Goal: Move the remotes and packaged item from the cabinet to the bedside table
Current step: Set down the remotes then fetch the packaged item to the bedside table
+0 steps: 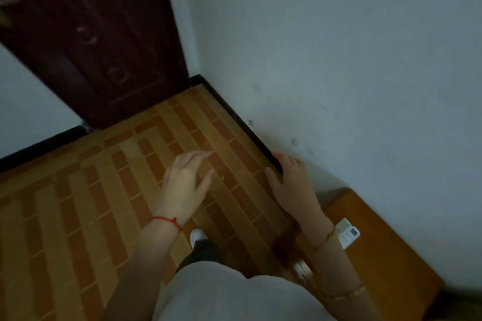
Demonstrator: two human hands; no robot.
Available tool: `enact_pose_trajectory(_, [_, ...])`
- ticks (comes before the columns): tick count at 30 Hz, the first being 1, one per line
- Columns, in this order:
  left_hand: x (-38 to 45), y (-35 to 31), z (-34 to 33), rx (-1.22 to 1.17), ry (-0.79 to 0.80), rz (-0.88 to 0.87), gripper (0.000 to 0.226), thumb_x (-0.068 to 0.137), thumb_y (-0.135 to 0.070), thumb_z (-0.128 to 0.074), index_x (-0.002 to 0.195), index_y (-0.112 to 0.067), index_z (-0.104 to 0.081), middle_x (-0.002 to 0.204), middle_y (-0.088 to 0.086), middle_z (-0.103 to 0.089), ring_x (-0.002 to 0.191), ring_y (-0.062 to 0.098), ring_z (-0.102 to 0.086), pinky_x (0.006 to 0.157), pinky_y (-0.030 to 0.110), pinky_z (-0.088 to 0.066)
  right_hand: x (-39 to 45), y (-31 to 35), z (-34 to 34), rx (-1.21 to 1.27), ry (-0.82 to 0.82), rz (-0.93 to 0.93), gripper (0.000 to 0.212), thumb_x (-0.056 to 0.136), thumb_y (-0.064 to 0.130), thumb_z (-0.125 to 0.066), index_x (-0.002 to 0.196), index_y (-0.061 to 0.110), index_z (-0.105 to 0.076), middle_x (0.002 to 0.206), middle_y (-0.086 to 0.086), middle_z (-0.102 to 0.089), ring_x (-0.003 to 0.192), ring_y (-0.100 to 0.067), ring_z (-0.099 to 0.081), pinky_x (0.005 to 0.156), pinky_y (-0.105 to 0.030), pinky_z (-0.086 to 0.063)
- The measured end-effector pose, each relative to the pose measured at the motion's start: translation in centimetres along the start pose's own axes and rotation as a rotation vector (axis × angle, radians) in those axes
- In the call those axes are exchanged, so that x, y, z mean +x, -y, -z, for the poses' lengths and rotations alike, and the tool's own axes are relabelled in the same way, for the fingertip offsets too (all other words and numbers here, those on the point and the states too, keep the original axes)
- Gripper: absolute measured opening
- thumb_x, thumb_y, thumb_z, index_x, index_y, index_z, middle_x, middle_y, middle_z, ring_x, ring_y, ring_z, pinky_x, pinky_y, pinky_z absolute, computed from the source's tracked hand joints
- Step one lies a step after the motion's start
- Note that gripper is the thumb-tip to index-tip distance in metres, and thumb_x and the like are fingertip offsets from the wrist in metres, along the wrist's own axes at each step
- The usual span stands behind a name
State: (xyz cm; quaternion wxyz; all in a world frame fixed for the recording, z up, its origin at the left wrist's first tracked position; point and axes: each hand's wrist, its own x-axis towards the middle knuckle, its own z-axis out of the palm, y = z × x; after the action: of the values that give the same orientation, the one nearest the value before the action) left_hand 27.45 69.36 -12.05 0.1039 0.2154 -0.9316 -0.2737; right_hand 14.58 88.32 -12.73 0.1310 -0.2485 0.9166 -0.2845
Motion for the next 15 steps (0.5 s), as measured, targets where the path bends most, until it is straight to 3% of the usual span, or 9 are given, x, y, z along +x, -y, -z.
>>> enact_pose_trajectory(5, [0.4, 7.2, 4.5, 0.028, -0.083, 0.188, 0.04, 0.096, -0.03, -0.055, 0.136, -0.025, -0.052, 0.136, 0.0, -0.055, 0.13, 0.024, -0.046, 0.109, 0.047, -0.039, 5.4, 7.6, -4.9, -0.017, 0.161, 0.148, 0.045, 0.1, 0.033, -0.045, 0.142, 0.019, -0.042, 0.144, -0.001, -0.048, 0.138, -0.025, -0.035, 0.115, -0.042, -0.031])
enact_pose_trajectory(10, [1.8, 14.2, 9.3, 0.064, -0.2, 0.327, 0.041, 0.094, -0.026, -0.058, 0.135, -0.021, -0.054, 0.133, 0.003, -0.058, 0.126, 0.023, -0.049, 0.108, 0.044, -0.041, 11.7, 15.3, -11.1, -0.086, 0.289, 0.272, 0.056, 0.094, 0.052, -0.029, 0.14, 0.022, -0.041, 0.137, 0.001, -0.053, 0.134, -0.023, -0.043, 0.114, -0.043, -0.033])
enact_pose_trajectory(15, [2.8, 19.6, 14.5, 0.098, -0.277, 0.44, 0.041, 0.093, -0.025, -0.059, 0.134, -0.02, -0.054, 0.132, 0.004, -0.059, 0.125, 0.024, -0.05, 0.104, 0.047, -0.045, 15.7, 24.1, -14.4, -0.033, 0.339, 0.383, 0.052, 0.099, 0.042, -0.041, 0.147, 0.024, -0.034, 0.15, 0.002, -0.04, 0.144, -0.021, -0.027, 0.117, -0.045, -0.028])
